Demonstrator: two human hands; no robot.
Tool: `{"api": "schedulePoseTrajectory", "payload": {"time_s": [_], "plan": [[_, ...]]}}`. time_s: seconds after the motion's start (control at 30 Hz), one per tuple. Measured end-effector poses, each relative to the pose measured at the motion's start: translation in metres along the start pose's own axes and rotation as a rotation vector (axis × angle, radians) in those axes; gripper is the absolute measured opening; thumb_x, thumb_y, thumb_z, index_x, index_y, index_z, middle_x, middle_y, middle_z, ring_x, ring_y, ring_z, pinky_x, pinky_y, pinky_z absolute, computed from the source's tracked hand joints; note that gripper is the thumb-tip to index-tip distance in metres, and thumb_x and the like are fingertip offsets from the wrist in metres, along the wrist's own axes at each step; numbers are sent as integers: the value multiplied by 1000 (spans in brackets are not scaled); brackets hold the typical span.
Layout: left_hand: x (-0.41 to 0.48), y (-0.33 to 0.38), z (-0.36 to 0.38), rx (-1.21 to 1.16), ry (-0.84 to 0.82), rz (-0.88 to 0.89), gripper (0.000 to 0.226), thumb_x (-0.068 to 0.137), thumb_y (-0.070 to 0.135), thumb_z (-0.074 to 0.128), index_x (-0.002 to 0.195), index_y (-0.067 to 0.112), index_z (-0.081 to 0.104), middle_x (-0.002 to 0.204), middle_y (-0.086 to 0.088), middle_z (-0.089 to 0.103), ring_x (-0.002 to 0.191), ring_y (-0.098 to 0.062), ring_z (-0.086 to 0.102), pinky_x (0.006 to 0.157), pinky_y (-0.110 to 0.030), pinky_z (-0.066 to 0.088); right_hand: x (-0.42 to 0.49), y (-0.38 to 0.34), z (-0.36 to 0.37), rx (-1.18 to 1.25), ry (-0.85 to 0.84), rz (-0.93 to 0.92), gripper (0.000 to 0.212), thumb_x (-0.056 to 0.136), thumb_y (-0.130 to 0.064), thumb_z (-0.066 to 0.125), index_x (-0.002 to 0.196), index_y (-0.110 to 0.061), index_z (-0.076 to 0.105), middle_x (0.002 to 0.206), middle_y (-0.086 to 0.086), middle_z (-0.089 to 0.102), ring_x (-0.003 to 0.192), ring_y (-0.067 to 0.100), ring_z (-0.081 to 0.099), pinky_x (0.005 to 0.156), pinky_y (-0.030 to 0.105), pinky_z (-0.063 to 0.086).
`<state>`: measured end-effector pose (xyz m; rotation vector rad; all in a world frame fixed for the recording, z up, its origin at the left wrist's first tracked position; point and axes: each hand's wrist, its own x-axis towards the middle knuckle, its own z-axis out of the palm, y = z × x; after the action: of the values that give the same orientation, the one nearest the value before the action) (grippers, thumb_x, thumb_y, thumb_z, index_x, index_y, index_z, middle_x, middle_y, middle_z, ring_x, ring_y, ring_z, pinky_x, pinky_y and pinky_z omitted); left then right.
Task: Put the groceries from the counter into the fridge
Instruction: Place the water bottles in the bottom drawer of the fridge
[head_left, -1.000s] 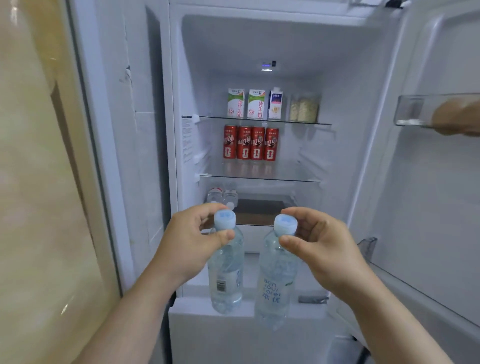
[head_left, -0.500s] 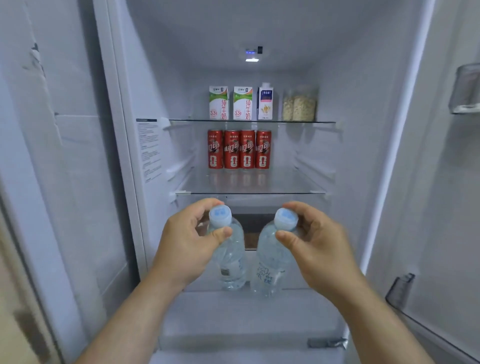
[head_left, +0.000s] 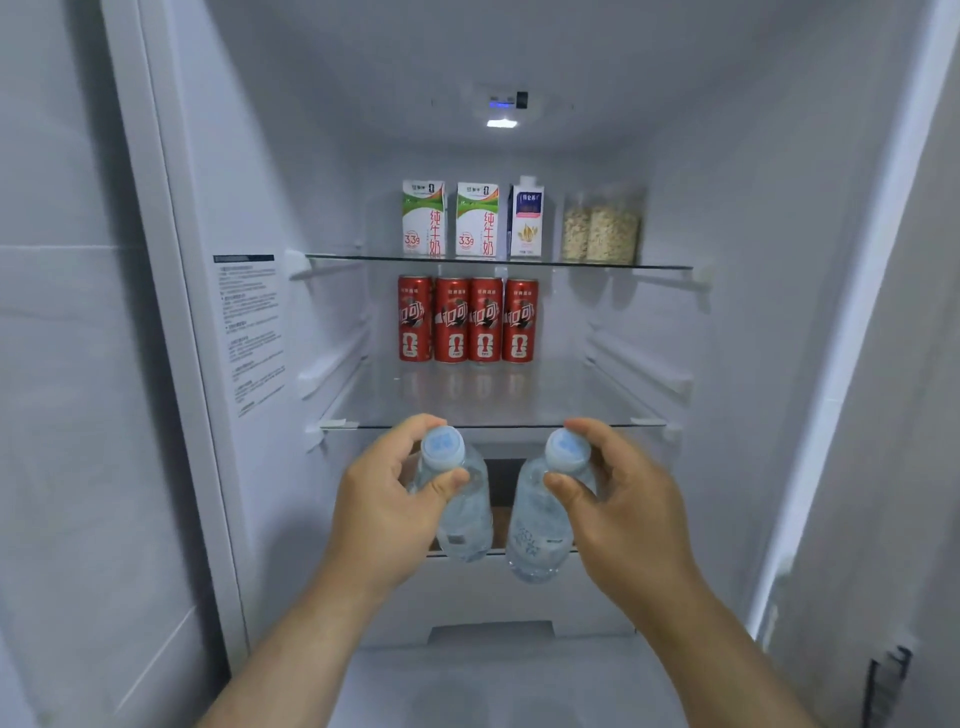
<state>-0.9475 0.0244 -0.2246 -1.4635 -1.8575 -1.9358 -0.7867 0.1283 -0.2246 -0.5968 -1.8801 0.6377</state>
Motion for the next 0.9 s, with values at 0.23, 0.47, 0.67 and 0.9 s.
{"api": "schedulePoseTrajectory", "payload": {"time_s": [0.23,0.47,0.67,0.9], "plan": [[11,-34,18,35,15,15,44,76,8,80,94,43,60,95,26,65,90,3,61,76,-7,46,12,24,21,-60,6,-22,45,86,-14,74,108,-45,51,106,-22,59,105,-8,54,85,4,40],[19,-56,29,53,26,41,42,76,7,80,98,37,61,91,20,66,90,3,61,75,-10,48,13,42,37,-47,126,-71,59,82,0,74,104,-48,48,101,-26,55,99,-16,52,84,-1,36],[20,-65,35,38,-5,85,47,78,6,78,96,43,55,100,33,59,95,6,58,76,-5,45,17,53,41,-35,167,-64,56,82,-1,75,99,-48,50,99,-24,58,97,-12,55,81,1,39],[16,-101,33,130,-29,174,38,71,3,83,99,21,65,102,15,59,100,8,53,84,-2,39,-1,85,39,-148,122,35,34,88,-20,73,121,-20,65,110,-9,66,100,-1,57,86,0,39]]}}
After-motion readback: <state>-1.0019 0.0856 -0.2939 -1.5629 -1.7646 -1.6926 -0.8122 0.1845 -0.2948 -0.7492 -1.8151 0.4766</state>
